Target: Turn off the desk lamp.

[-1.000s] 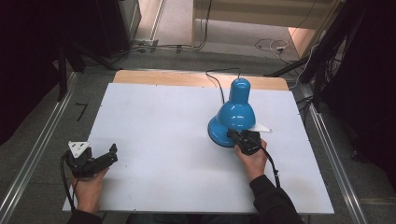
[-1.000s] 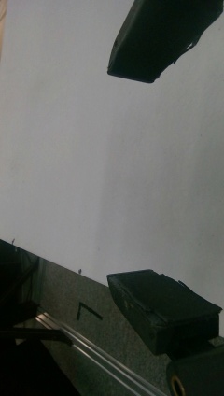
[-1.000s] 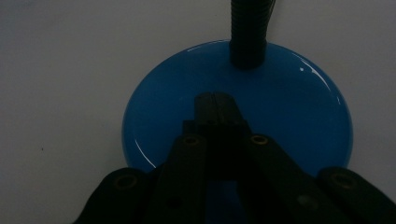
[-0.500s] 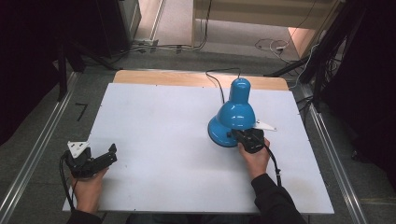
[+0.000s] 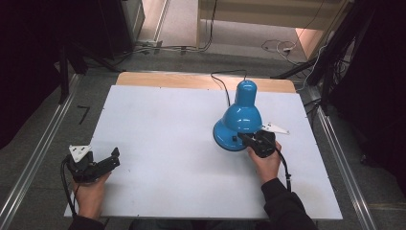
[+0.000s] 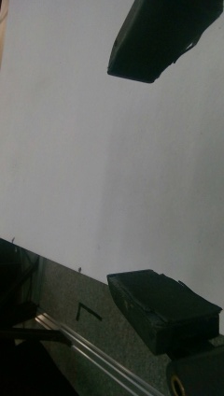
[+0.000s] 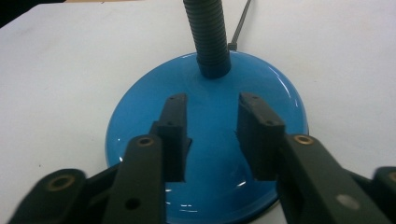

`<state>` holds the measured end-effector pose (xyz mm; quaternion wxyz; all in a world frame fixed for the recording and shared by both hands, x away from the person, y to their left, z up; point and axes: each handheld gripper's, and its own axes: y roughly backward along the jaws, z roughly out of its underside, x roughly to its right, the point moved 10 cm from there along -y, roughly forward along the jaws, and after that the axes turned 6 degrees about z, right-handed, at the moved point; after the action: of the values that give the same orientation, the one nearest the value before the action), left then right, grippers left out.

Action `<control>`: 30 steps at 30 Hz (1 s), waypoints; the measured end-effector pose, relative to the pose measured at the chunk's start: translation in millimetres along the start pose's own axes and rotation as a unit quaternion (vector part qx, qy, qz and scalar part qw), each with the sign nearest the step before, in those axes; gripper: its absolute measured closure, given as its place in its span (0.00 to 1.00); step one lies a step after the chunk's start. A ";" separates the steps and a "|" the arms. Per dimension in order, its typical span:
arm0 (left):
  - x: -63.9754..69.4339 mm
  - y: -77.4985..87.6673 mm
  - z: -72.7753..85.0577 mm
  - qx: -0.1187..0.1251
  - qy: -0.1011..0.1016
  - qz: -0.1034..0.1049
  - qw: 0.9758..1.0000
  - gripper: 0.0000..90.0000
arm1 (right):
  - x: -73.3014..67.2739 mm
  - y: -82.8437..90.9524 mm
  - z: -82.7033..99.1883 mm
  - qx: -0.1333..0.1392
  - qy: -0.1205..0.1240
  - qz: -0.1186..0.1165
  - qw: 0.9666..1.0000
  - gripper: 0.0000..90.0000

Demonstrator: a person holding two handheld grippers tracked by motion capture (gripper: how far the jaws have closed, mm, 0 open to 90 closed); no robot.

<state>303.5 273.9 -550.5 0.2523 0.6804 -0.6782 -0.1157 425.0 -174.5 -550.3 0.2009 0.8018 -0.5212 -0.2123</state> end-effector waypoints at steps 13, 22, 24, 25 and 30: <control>0.0 0.4 0.0 -0.001 -0.001 0.001 1.000 0.04 | 2.5 6.7 4.2 -0.013 0.009 -0.004 1.000 0.35; -0.5 0.8 0.0 0.001 0.003 0.004 1.000 0.04 | 2.4 10.2 6.6 -0.022 0.019 -0.004 1.000 0.21; -0.7 0.8 0.1 0.000 0.004 0.003 1.000 0.04 | 3.0 11.9 6.3 -0.021 0.020 -0.002 1.000 0.20; -0.7 0.9 0.1 0.000 0.005 0.003 1.000 0.04 | 3.2 13.0 6.0 -0.022 0.020 -0.002 1.000 0.20; -0.6 0.8 0.1 0.000 0.005 0.003 1.000 0.04 | 4.7 15.9 6.1 -0.022 0.023 0.001 0.999 0.19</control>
<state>302.7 274.5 -550.3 0.2560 0.6786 -0.6793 -0.1117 411.4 -185.3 -547.3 0.2306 0.8017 -0.5121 -0.2047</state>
